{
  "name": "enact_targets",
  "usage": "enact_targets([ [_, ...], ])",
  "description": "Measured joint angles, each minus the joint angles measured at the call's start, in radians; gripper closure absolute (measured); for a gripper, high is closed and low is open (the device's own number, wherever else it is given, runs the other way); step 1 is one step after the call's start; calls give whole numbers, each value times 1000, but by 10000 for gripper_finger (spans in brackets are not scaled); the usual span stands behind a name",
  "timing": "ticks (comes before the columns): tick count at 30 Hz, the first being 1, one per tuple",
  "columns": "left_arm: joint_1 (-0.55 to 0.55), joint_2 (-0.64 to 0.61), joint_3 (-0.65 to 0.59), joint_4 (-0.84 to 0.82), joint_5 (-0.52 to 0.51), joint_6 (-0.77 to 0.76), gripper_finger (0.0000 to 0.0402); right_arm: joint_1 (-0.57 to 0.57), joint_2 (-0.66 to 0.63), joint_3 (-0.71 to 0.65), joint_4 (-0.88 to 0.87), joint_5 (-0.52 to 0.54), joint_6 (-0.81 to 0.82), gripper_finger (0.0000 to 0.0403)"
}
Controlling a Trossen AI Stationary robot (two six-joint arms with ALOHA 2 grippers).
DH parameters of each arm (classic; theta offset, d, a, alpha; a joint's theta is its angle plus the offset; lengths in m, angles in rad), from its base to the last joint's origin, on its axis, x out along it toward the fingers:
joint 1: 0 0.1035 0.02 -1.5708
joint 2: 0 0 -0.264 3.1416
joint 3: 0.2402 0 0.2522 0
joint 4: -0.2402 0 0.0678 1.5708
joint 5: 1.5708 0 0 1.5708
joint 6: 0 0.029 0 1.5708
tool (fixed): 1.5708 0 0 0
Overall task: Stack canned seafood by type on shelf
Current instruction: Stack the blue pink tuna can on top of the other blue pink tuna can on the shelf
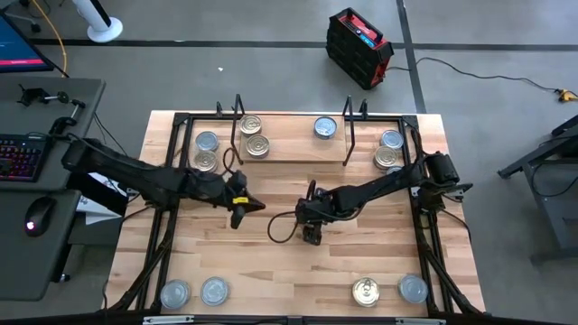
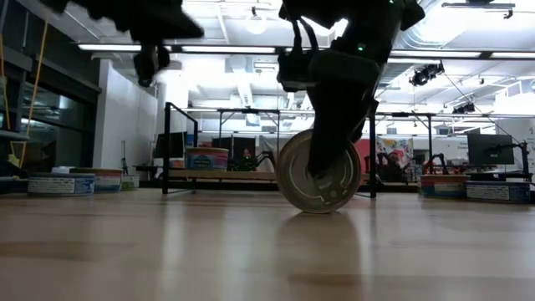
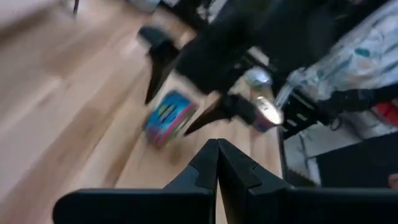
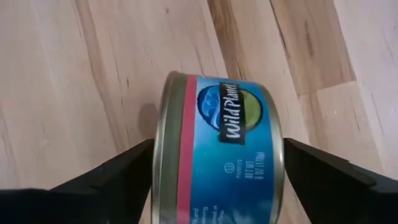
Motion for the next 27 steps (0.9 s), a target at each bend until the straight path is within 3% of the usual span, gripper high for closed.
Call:
enact_targets([
  [3, 4, -53, 111, -205, -42, 101, 401, 0, 0, 8, -7, 0, 1, 113],
  [8, 10, -152, 352, -601, -230, 241, 401, -5, -8, 85, -46, 16, -56, 241],
  [13, 10, -238, 492, -756, -424, 314, 401, -55, -18, 209, 12, 84, -165, 237],
  [15, 10, -280, 493, -764, -479, 329, 402, -88, -17, 247, 64, 96, -185, 237],
  [19, 10, -349, 438, -772, -495, 297, 401, -173, -13, 289, 244, 86, -160, 237],
  [27, -33, -448, 191, -702, -479, 113, 402, -388, 6, 295, 542, 75, 119, 237],
])
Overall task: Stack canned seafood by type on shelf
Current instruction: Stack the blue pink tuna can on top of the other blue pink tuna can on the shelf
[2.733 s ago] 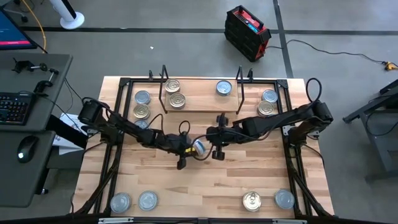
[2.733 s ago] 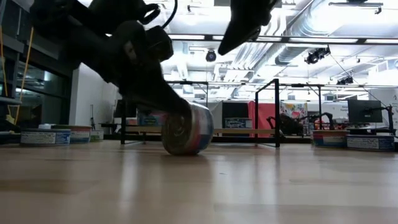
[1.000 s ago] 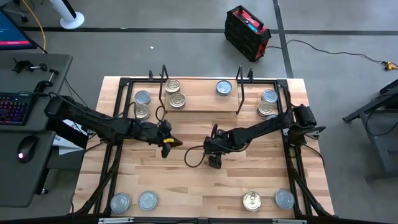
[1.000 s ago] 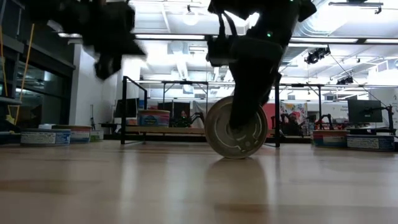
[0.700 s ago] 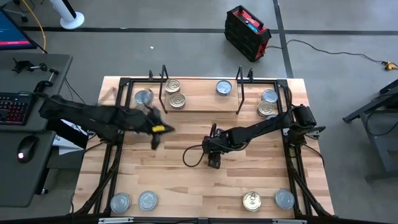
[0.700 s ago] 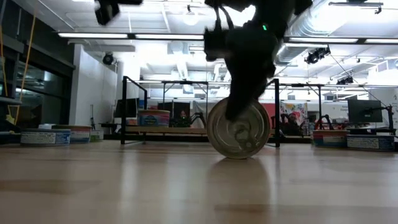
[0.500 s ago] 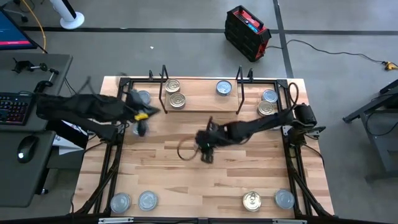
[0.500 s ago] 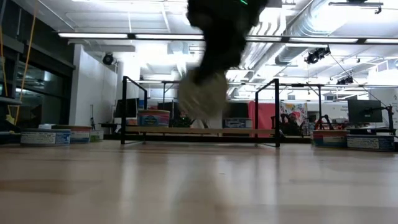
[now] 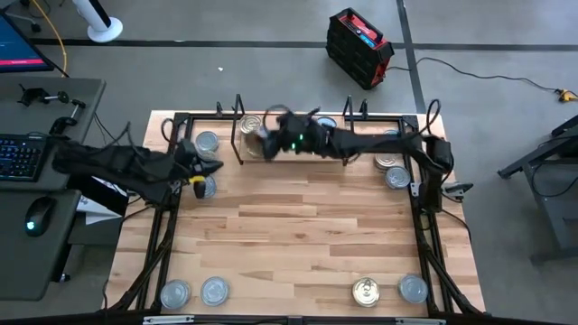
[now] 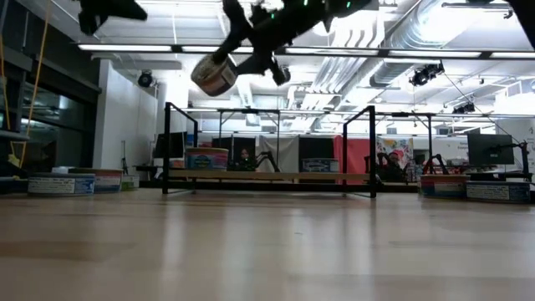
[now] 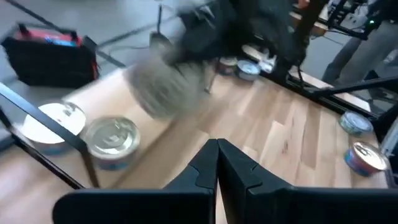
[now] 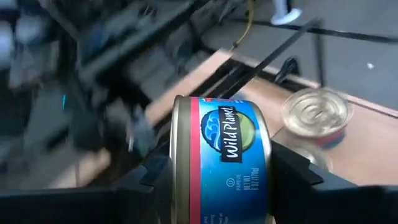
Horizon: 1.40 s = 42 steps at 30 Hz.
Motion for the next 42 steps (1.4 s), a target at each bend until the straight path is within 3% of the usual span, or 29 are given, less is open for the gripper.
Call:
enact_targets([
  [5, -36, -21, -115, 151, 31, -19, 402, -109, 87, 0, 121, -53, 246, 237],
  [13, -69, -30, -125, 195, 52, -14, 402, -202, 280, 172, 138, -93, 394, 237],
  [24, -73, -31, -124, 199, 26, -87, 402, -284, 464, 391, 51, -236, 457, 237],
  [27, -73, -31, -124, 199, 13, -99, 401, -284, 487, 408, 50, -282, 469, 237],
  [38, -54, -31, -124, 199, -12, -100, 401, -283, 494, 408, 50, -290, 487, 237],
  [40, -49, -31, -124, 199, -12, -100, 401, -283, 494, 409, 37, -278, 487, 218],
  [42, -48, -31, -124, 199, -12, -100, 402, -283, 494, 409, 15, -278, 488, 171],
])
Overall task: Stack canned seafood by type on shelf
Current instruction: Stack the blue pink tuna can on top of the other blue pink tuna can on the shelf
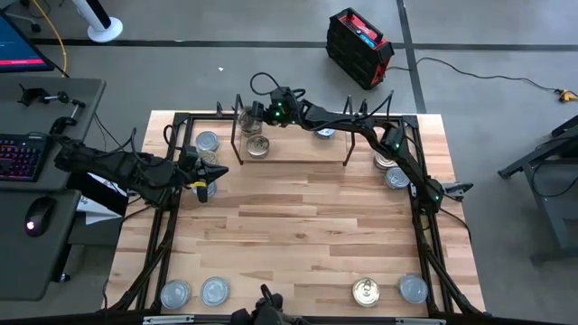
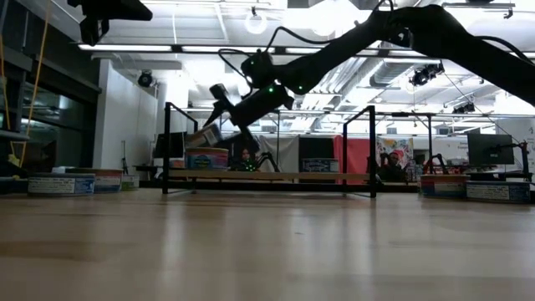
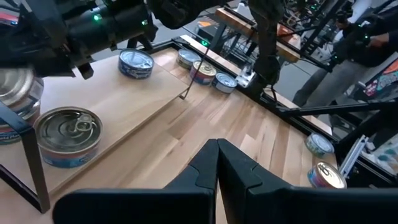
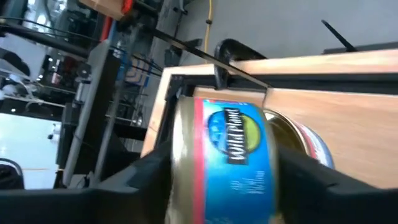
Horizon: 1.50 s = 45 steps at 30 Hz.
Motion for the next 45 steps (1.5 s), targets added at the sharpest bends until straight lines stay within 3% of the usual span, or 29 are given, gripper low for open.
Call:
enact_targets([
  [3, 0, 0, 0, 0, 0, -1, 401, 0, 0, 0, -8, -26, 0, 113],
  [7, 0, 0, 0, 0, 0, -9, 401, 8, 0, 0, -5, -26, -9, 84],
  [33, 0, 0, 0, 0, 0, -65, 401, 16, -1, 0, -21, 125, 15, 77],
  [38, 0, 0, 0, 0, 0, -66, 402, 17, -1, 0, 8, 133, 2, 77],
  [41, 0, 0, 0, 0, 0, -67, 402, 17, 0, -1, 33, 68, 14, 77],
  [45, 0, 0, 0, 0, 0, -62, 402, 19, 0, 0, -3, 104, -1, 77],
])
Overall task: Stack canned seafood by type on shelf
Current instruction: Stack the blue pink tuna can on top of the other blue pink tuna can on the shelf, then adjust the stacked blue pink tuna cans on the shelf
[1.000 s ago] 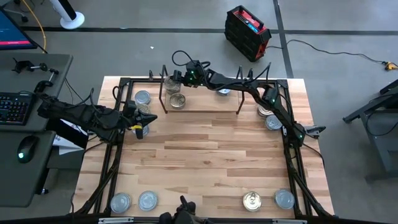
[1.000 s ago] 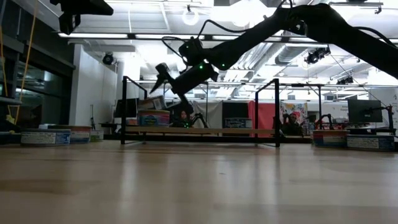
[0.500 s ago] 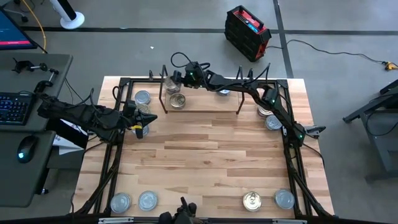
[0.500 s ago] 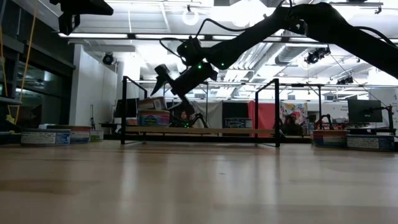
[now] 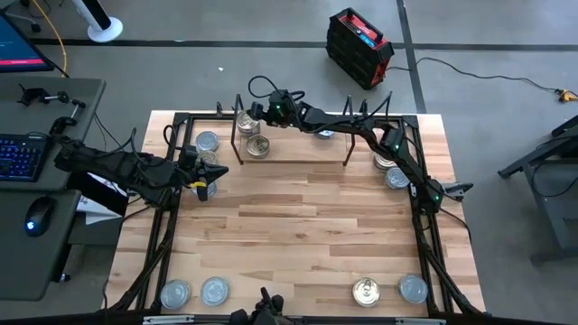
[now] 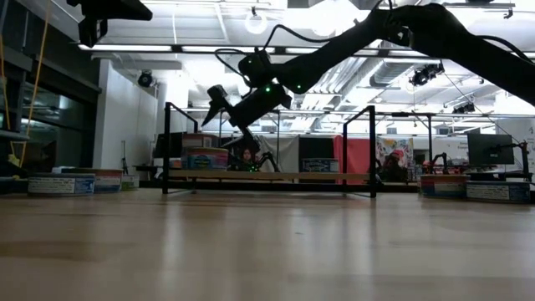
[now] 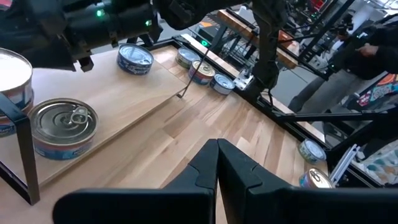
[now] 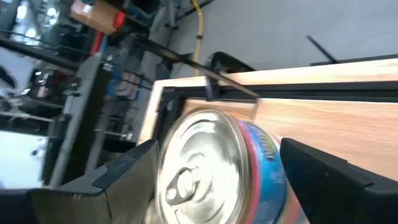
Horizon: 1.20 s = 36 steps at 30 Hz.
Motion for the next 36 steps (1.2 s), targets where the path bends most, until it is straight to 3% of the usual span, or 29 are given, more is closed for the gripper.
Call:
enact_targets([
  [7, 0, 0, 0, 0, 0, 5, 401, 10, 0, 0, -6, 30, -31, 77],
  [12, 1, 0, 0, -1, -4, 26, 401, -17, -36, 0, -51, 25, -160, 77],
  [19, 101, 57, 0, -31, -200, -27, 402, -82, -149, 0, -218, -2, -419, 82],
  [23, 263, 104, 1, -32, -187, -88, 402, -104, -240, 0, -346, -8, -582, 114],
  [26, 442, 132, 8, -29, -106, -99, 402, -112, -310, 0, -447, -8, -685, 166],
  [33, 939, 217, 12, 13, 259, -88, 401, -109, -442, 0, -758, -39, -903, 378],
  [36, 1107, 318, 12, 6, 398, -90, 402, -109, -483, -2, -886, -54, -945, 383],
])
